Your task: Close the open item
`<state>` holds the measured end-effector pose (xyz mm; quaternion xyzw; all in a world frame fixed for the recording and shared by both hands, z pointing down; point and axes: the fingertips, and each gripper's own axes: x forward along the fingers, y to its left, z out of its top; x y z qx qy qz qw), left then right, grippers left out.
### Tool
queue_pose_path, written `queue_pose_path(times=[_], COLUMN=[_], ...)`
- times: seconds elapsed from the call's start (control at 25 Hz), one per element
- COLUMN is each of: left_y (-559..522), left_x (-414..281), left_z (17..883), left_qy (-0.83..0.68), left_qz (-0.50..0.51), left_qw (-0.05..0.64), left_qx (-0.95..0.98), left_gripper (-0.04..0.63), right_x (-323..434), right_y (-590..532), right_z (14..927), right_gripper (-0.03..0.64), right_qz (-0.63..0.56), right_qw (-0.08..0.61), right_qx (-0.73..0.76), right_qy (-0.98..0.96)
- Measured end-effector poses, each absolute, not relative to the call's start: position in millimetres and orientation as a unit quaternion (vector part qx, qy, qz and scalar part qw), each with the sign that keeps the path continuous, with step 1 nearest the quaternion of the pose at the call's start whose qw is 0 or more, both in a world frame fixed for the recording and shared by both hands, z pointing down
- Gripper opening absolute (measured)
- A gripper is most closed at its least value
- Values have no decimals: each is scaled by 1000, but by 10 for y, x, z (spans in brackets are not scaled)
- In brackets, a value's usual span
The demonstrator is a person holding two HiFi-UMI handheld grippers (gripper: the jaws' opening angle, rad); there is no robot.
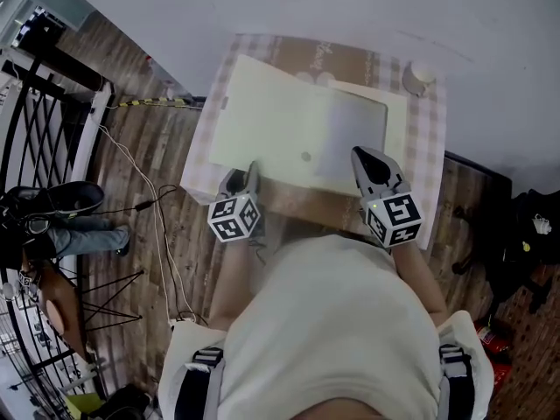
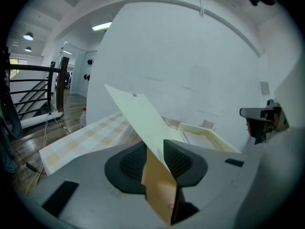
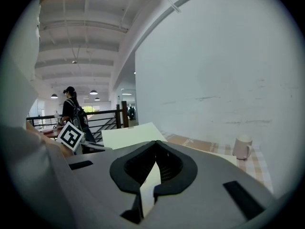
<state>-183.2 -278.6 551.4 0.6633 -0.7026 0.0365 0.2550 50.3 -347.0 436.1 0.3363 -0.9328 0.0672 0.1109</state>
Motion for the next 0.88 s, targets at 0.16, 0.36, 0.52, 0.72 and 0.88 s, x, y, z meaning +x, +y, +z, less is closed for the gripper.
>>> queue_pose_path(times=[0.16,0.36,0.52,0.72,0.88], left_y=[-2821,-2853,-2891,-2924,-2937], left_x=[-1740,-1479,-1219,-945,-786], left_z=[5304,5020,4837,4722,4663], left_qy=[-705,-686,-660,-622,-597], left_qz=[21,5,2,7,21], left_qw=[236,214,196,184,172], left_qx=[668,696,726,761,783], left_gripper=[64,52,51,51,51], right_x=[548,607,680,834,987], right_y=[-3545,-3562,-3572,-3599,-3627], right_z=[4378,4456,4492,4479,4465], right_gripper=[0,0,0,0,0], right_qz=[68,75,78,78,78], right_qw=[108,110,111,109,106], right_qx=[330,326,331,351,373], right_qy=[-935,-936,-934,-927,-919])
